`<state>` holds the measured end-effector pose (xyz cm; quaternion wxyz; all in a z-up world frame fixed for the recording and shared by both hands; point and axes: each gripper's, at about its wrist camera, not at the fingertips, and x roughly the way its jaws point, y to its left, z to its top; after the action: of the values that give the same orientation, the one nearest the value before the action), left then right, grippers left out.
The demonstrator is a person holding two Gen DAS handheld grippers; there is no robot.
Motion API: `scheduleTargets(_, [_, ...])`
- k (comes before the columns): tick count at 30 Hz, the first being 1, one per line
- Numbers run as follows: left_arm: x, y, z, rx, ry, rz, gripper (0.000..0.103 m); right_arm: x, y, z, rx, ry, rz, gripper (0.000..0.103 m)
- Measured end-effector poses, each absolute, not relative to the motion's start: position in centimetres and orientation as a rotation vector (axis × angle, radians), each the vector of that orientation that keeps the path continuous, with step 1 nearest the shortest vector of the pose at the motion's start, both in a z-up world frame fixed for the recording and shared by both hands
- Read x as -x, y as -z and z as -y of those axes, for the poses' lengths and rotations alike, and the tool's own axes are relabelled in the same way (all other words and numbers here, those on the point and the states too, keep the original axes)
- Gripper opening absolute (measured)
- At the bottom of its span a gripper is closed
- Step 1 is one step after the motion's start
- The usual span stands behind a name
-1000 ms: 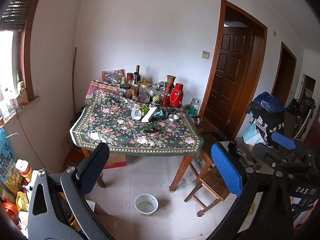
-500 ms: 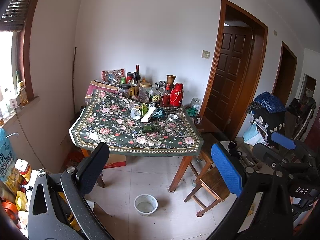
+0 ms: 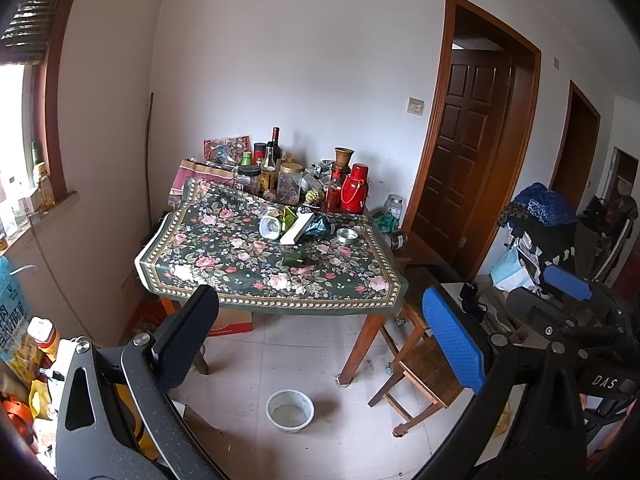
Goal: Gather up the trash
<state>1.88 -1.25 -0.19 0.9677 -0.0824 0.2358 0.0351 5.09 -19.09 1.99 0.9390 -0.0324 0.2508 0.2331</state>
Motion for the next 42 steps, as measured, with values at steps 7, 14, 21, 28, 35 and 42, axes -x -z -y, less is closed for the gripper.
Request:
scheduleTargets(7, [-4.1,0.6,2.8,0.167,-0.069,-0.482,0.103,-7.0,-1.5,20.8,0.065,-0.465,-0.521,0.098])
scheduleTargets(14, [-7.6,1.5,3.5,0.16,-0.05,-0.513,0.103,-9.6,-0.8,22.4,0.035,-0.416,-0.548,0.098])
scheduleTargets(21, [-11.9,2.9,2.4,0.162,-0.043,-0.555,0.103,-13.7,0.6,22.0,0.022,-0.356,-0.599,0.098])
scheduleTargets(28, [-19.1,3.4,-1.9,0.168,-0.014,-0.567,0.103,-18.8,0.8,19.3,0.012,-0.307,-0.61,0.098])
scheduleTargets(35, [-26.5,3.1,-5.9,0.146,0.032,-0.597,0.103,-24.4,0.1,15.3,-0.031,-0.268,-0.608,0.098])
scheduleTargets(42, [-32.4,5.4,-8.1,0.107,0.056,-0.655,0.102,-28.7,1.8,13.6,-0.05,-0.195,-0.659,0.098])
